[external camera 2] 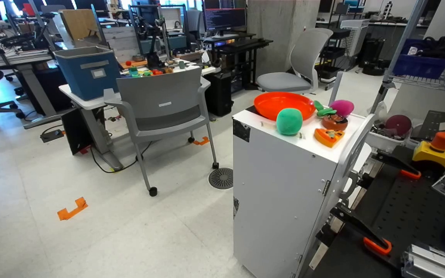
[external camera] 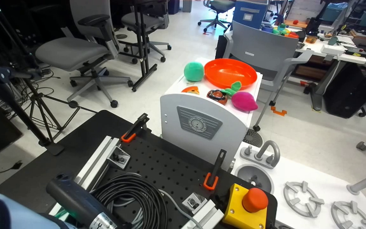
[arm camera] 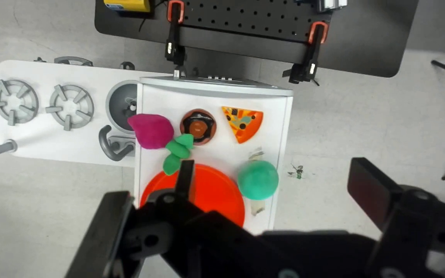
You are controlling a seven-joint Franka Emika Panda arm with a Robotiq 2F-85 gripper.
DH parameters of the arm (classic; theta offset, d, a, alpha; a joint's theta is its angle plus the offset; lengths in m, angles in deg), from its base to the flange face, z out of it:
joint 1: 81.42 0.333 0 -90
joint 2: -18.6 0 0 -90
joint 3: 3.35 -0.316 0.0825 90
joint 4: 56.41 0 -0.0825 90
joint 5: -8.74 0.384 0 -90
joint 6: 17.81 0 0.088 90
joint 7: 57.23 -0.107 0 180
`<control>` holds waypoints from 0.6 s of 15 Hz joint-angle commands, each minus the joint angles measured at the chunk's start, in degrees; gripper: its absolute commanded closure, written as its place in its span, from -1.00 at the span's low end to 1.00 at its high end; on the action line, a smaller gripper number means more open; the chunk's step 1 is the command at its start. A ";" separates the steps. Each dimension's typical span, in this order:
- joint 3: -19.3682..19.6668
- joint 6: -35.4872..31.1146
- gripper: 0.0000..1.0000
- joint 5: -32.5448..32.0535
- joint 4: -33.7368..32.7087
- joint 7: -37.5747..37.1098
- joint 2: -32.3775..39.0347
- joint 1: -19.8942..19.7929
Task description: Put the green object on the orange plate
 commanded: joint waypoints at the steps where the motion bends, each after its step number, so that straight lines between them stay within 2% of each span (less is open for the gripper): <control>1: -2.78 6.33 -1.00 0.03 -14.58 -3.70 10.96 1.24; 3: -4.14 8.15 -1.00 -0.55 -21.11 -5.84 15.65 1.89; 4: -3.21 4.34 -1.00 -0.12 -13.04 -3.70 10.14 1.47; 6: -3.94 5.53 -1.00 -0.16 -17.77 -4.95 13.84 1.92; 9: -3.98 6.12 -1.00 -0.19 -19.54 -5.03 15.41 1.90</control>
